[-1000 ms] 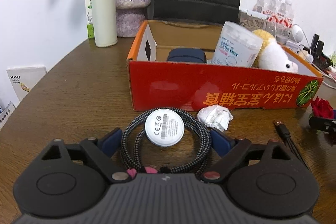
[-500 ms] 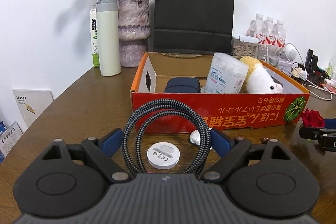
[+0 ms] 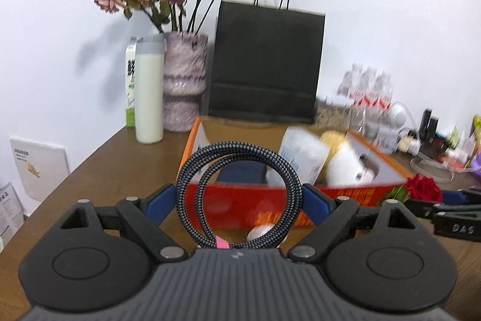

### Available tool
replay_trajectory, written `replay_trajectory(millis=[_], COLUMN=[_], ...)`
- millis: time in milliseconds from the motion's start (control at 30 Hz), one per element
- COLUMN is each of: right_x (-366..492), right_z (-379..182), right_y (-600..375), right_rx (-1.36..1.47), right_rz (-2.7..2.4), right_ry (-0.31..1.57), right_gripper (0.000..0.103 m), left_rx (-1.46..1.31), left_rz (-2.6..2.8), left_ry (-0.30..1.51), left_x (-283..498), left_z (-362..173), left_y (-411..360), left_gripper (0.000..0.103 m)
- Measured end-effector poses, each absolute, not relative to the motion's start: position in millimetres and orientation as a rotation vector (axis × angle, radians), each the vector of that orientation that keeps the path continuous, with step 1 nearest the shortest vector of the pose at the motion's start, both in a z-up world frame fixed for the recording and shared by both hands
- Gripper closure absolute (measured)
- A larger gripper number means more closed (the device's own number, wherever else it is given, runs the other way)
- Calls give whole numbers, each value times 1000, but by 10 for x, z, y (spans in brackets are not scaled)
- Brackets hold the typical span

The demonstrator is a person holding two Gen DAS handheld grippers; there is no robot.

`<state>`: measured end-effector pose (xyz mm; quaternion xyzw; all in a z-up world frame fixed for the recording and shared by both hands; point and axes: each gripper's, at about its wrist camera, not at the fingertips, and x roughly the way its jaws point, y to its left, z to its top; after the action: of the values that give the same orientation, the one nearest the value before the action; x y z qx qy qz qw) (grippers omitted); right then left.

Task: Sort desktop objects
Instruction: 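Carry the rose and cable into the box and open both tools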

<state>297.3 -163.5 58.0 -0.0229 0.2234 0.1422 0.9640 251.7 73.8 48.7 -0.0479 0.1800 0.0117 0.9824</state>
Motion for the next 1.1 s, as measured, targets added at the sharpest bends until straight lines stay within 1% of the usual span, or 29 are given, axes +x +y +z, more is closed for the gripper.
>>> replay_trajectory(millis=[200, 367, 567, 800, 1100], right_x=[3144, 3425, 3856, 4239, 4534], right_z=[864, 957, 869, 704, 617], right_y=[-1572, -1520, -1511, -1470, -1397], right_rx=[-28, 2, 36, 11, -32], right_rz=[296, 291, 282, 266, 263], right_ry=[381, 361, 397, 436, 452], right_gripper=[47, 47, 47, 47, 47], left_rx=[-97, -134, -156, -112, -80], left_rz=[2, -8, 1, 20, 44], left_ry=[286, 260, 287, 338, 388], left_x=[2688, 2985, 3382, 3749, 4024], left_z=[780, 855, 784, 593, 412], left_y=[677, 655, 664, 658, 672], left_gripper=[14, 14, 13, 13, 13])
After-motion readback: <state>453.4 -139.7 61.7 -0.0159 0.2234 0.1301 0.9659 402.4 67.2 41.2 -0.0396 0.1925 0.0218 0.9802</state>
